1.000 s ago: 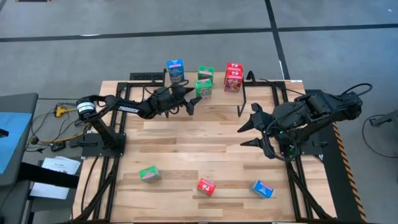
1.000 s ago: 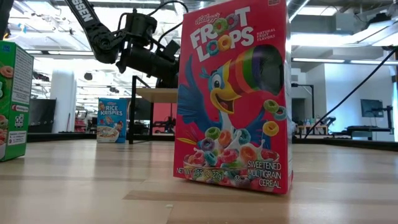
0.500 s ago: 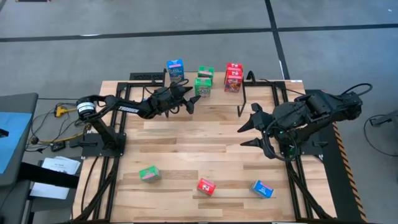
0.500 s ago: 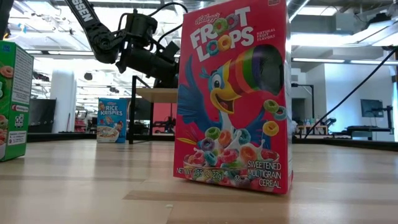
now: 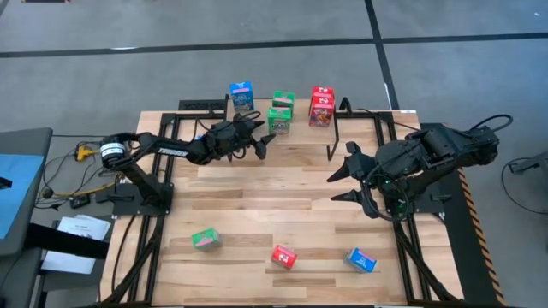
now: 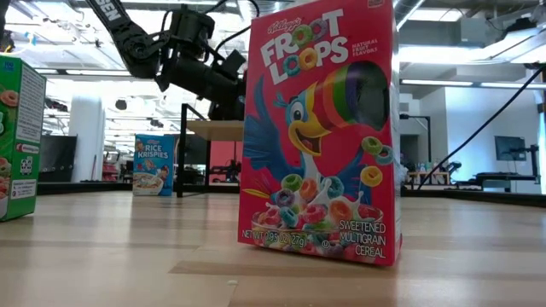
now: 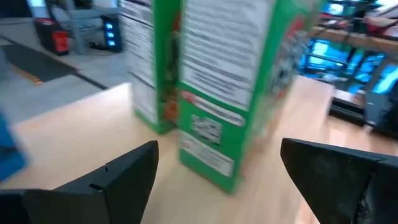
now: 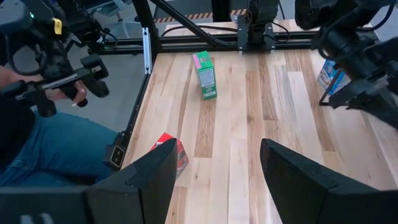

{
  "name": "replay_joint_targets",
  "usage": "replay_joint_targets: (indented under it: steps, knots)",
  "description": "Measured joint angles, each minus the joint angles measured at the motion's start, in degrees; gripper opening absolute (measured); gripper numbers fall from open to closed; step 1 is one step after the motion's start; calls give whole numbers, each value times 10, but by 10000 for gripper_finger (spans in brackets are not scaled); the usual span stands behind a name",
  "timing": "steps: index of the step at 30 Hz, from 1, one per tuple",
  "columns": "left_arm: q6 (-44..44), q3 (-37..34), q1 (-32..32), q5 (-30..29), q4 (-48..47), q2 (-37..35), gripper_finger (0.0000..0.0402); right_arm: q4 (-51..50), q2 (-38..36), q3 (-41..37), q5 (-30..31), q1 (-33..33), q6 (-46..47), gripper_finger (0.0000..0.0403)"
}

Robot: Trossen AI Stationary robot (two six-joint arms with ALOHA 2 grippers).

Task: Stack cereal on shelf
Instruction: Put the top left blue cereal box on the shelf aligned with the other blue cereal box

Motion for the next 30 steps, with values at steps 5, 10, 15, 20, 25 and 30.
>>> replay_joint_targets:
  steps: [5,10,15,20,25,30]
  knots:
    - [8,0,-1,-14,-74,-54,328,0,0,0,0,0,0,255]
    - [17,0,-7,-11,-158,-114,328,0,0,0,0,0,0,255]
    - [59,0,-13,-9,-222,-175,328,-2,0,0,0,0,0,255]
    - [56,0,-13,3,-219,-231,328,-4,0,0,-1,0,0,255]
    - [80,0,-13,1,-191,-278,328,-6,0,0,-1,0,0,255]
    - [108,0,-13,-3,-163,-314,328,-11,0,0,-1,0,0,255]
